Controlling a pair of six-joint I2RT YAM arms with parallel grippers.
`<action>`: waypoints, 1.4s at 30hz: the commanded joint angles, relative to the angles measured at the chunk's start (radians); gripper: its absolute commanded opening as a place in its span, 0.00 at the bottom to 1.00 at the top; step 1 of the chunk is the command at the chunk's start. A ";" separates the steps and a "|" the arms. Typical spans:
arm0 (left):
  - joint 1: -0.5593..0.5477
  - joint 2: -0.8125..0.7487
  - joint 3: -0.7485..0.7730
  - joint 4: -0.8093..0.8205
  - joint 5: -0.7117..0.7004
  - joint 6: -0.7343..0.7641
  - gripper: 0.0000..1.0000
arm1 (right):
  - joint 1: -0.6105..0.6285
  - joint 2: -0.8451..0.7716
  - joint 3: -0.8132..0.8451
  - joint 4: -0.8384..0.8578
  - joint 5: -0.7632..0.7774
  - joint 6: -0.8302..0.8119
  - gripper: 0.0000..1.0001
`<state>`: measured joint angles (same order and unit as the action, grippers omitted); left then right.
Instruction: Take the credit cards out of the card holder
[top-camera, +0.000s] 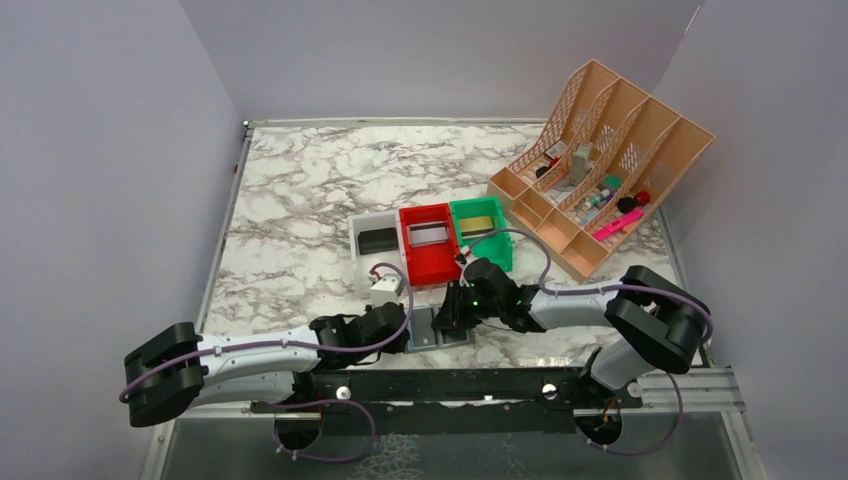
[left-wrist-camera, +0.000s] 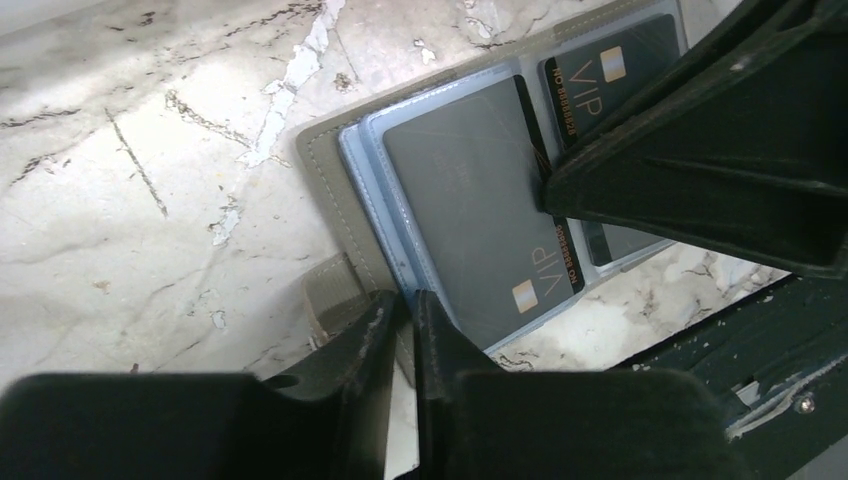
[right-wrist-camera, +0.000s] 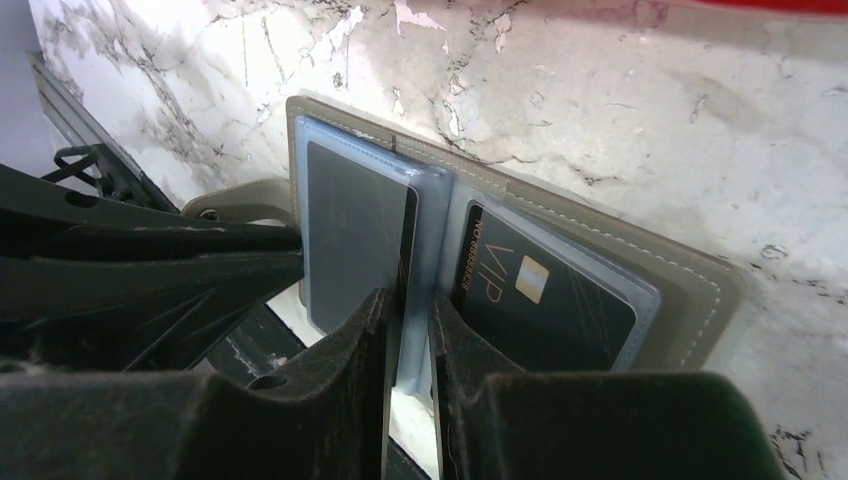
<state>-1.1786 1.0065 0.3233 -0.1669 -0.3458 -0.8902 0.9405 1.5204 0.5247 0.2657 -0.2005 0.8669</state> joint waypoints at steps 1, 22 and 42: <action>-0.003 -0.034 0.025 -0.053 0.019 0.021 0.25 | -0.005 0.039 0.018 -0.022 0.019 -0.002 0.23; -0.003 -0.037 0.135 -0.178 -0.075 0.019 0.47 | -0.005 0.044 0.020 -0.023 0.035 -0.005 0.17; -0.003 0.089 0.146 -0.068 0.015 0.070 0.33 | -0.005 0.031 0.012 -0.006 0.027 -0.005 0.17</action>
<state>-1.1786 1.0176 0.4374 -0.2939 -0.3756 -0.8482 0.9405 1.5448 0.5365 0.2687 -0.2012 0.8677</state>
